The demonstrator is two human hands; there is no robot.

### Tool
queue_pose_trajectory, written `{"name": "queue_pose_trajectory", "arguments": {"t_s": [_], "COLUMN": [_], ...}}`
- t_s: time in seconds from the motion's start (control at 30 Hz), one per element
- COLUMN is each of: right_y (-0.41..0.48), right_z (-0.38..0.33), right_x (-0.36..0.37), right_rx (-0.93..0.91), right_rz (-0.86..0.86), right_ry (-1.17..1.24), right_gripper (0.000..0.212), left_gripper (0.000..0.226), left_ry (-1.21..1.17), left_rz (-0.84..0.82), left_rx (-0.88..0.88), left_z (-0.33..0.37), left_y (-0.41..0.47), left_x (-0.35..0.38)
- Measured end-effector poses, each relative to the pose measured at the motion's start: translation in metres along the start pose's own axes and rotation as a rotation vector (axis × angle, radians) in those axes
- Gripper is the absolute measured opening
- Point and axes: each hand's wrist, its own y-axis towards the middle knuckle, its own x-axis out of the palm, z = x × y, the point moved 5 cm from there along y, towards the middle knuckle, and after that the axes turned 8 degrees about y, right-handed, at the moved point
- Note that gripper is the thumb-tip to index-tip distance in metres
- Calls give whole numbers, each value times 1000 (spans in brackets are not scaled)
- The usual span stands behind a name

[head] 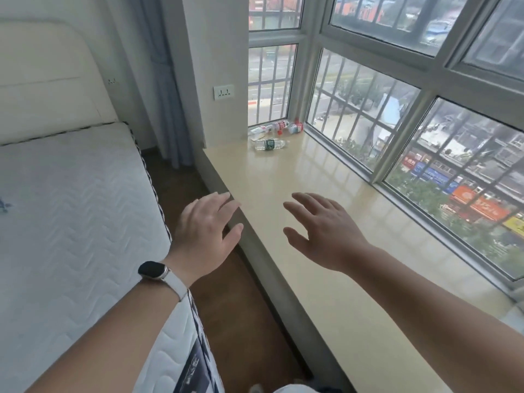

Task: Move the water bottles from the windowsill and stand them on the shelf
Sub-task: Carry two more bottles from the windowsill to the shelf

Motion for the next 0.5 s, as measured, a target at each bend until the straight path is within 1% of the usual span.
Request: {"name": "queue_pose_trajectory", "arguments": {"t_s": [0.13,0.3,0.37,0.5], "right_y": [26,65,87,123], "right_z": [-12,-28,-36,-46], "right_x": [7,10,17,34], "right_rx": [-38,-142,-185,-230], "right_rz": [-25,-25,-38,-19], "right_ry": [-6,-49,-50,-20], "right_gripper": [62,57,56,56], "left_gripper": [47,46,46,47], "left_ry": [-9,5,25,49], "left_rz": [11,28,25,-11], "left_rx": [-59,-159,-213,-252], "left_z": [-26,-59,-78,-100], "left_y": [-6,-11,-12,-8], "left_x": [8,6,8,18]}}
